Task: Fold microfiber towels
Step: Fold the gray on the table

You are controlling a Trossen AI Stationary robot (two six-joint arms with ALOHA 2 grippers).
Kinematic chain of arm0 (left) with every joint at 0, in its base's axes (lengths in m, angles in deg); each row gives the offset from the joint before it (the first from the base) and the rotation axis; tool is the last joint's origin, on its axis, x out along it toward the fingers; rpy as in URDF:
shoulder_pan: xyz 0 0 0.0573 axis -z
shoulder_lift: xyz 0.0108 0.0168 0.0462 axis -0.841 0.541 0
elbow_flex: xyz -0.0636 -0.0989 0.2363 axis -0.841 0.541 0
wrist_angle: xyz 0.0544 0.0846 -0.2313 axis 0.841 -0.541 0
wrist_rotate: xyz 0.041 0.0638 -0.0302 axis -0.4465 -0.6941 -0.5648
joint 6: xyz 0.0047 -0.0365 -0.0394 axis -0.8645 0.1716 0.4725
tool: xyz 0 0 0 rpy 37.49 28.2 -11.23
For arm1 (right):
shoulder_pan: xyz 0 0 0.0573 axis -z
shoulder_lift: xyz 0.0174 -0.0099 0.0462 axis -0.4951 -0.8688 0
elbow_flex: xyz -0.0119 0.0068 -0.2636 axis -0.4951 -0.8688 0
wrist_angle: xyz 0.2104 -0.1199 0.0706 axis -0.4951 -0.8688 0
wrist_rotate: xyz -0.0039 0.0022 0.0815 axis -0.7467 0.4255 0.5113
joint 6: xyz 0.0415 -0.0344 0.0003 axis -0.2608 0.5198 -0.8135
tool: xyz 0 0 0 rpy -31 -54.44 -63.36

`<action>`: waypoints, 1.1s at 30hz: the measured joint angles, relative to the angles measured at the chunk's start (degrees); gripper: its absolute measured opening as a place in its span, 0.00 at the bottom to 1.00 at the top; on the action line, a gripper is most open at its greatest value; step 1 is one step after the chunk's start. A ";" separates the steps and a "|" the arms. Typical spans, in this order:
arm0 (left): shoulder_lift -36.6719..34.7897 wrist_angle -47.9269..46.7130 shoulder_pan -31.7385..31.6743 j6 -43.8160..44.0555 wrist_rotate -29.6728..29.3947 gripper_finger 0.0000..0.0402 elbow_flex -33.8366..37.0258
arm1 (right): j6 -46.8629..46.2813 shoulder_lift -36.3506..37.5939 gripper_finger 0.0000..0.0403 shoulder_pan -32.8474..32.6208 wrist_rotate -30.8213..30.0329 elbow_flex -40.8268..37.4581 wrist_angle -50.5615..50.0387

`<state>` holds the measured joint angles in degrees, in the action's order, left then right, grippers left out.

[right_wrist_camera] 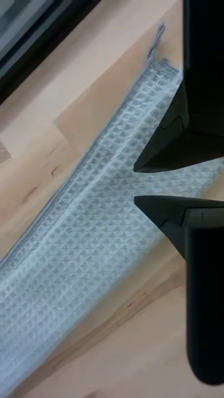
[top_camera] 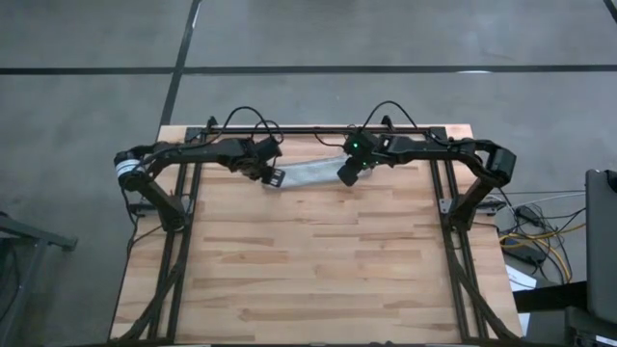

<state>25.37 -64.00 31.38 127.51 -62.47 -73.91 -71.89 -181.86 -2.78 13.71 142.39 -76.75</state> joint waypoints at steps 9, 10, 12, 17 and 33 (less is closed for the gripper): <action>-0.02 7.44 0.11 -0.39 2.38 0.37 -0.07 | 0.00 0.00 0.17 0.00 0.62 0.01 -0.10; -0.02 7.93 0.11 -0.41 2.67 0.37 -0.07 | 0.00 0.00 0.17 0.00 0.63 0.01 -0.08; -0.02 8.11 0.09 -0.30 3.52 0.37 -0.09 | 0.00 0.00 0.17 0.00 0.63 0.01 -0.08; -0.02 8.35 0.09 -0.25 3.58 0.37 0.09 | -0.01 0.02 0.17 0.00 0.66 0.01 -0.08; 4.06 9.22 0.04 -0.24 3.84 0.37 0.22 | -0.45 0.07 0.17 0.00 0.74 -1.09 -0.32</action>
<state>29.43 -54.78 31.42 127.28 -58.62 -73.69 -72.34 -181.80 -2.78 14.45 141.30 -77.07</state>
